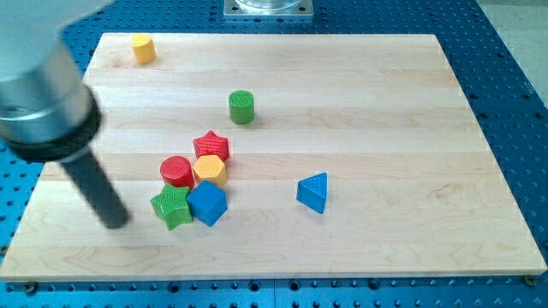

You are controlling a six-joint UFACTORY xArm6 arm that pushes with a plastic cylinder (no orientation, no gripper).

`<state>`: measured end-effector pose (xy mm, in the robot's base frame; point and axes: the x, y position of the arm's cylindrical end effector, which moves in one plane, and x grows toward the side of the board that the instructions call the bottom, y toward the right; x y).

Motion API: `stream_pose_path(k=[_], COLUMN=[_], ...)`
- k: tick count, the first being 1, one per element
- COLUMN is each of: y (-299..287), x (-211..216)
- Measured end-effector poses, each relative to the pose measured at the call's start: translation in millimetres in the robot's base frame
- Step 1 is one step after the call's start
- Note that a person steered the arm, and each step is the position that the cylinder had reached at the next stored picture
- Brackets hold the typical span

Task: Push the hexagon and red star towards the left side of the green circle

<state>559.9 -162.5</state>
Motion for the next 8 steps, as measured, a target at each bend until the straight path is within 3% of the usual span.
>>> stream_pose_path(k=[1, 2, 3, 4, 7, 8], y=[18.4, 32.7, 99.2, 140.9, 66.6, 84.9], x=[11.6, 58.5, 57.2, 19.6, -44.2, -92.9])
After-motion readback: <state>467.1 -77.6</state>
